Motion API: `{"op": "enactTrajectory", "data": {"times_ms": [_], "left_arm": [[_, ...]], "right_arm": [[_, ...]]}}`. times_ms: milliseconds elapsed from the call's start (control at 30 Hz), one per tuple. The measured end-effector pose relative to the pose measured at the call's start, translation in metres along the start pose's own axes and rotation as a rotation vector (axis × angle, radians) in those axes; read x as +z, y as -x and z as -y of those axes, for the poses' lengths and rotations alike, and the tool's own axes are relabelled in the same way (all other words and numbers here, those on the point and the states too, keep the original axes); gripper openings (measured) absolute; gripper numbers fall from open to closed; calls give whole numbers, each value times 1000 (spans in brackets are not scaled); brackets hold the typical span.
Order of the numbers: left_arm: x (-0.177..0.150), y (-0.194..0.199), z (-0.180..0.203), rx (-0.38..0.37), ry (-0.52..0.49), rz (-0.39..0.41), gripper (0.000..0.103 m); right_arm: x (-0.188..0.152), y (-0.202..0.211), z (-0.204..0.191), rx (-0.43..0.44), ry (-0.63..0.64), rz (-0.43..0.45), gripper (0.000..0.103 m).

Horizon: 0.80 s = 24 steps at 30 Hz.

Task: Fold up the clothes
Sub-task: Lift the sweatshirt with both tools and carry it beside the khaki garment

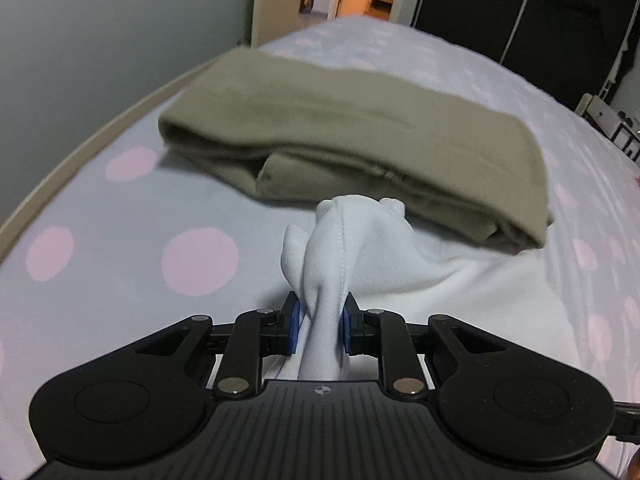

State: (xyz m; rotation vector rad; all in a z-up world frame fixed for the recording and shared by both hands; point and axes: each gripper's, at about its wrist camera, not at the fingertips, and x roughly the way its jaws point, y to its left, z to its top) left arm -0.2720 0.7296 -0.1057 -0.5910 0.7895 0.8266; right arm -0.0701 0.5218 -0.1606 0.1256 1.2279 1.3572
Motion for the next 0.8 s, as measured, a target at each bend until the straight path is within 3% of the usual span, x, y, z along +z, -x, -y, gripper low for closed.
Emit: {"op": "enactTrajectory", "data": {"times_ms": [167,200,233,267,467,567,633,667,733,800], "left_arm": [[1,-10,-22,-83,68,-26,25],[3,-11,-27,-108,94,-25,28],[6,-14,-30,-124,115,-24,29],[10,-17,-33,-138,135,-21,34],[23,-34,-39,-147,190,-10,43],[26,-42,-41,-148,213,-8,37],[23,-45,-43,-148,229,-2,29],[21,-42,-42,-144,221,10,24],[19,-38,-41,-136,206,34,20],[18,-33,-40,-135,193,59,15]], "right_arm": [[14,-2,11,19,5,-39,45],[19,0,13,20,9,-37,54],[25,3,14,19,10,-18,69],[32,6,18,23,6,6,76],[77,-22,44,81,-122,24,77],[84,-42,61,123,-213,-2,69],[88,-56,72,155,-273,-16,48],[90,-58,73,175,-292,-13,43],[93,-56,67,180,-237,5,25],[96,-44,45,165,-76,38,21]]}}
